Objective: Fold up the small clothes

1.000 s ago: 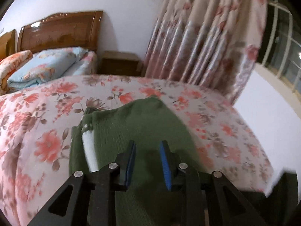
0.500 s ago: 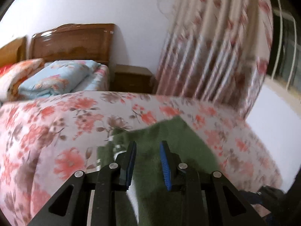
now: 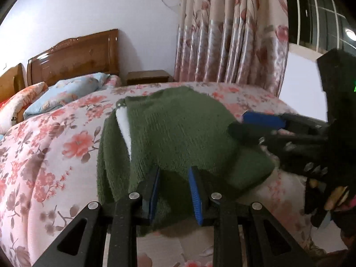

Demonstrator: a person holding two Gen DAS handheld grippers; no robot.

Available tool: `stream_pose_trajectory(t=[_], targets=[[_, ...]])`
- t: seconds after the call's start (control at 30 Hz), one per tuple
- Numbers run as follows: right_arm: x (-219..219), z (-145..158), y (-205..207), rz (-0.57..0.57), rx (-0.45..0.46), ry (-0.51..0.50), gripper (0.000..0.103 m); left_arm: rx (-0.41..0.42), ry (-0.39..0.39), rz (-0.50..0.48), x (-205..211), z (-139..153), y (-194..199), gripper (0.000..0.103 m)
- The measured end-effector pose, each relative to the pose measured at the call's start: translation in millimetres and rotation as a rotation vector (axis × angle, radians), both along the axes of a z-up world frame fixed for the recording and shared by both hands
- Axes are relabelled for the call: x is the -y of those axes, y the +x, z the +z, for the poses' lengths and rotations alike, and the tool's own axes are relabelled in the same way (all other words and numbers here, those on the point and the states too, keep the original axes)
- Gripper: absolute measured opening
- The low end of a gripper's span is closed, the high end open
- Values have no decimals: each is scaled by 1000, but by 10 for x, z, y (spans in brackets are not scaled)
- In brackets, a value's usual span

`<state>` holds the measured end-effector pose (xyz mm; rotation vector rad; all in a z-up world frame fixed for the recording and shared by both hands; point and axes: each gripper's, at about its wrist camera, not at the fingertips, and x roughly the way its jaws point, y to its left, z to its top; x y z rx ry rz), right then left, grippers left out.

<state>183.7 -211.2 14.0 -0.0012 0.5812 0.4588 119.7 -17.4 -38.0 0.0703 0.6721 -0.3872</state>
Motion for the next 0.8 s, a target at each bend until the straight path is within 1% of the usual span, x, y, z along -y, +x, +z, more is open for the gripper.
stream_pose_trajectory(t=[0.03,0.07,0.13,0.17,0.23,0.27,0.37,0.8], targets=[[33,5,-7,-11,1,8,103,-16,-14,1,-15,-16,36,26],[62,-4,-1,-20,-5,16,103,-14,-13,-1,-15,-21,32,26],[116,-64,34,-44,-42,23,103,-3,21,-5,15,-25,17,26],[148,-91,48,-47,-60,47,103,2,34,-7,26,-30,8,26],[191,-133,66,-51,-93,101,103,-1,25,-9,7,-35,4,26],[191,-146,68,-52,-102,113,103,-5,17,-10,-11,-36,12,26],[117,-142,54,-42,-95,67,103,-8,10,-13,-42,-42,18,26],[42,-183,28,-48,-84,43,103,-5,-3,-17,-105,-49,0,26]])
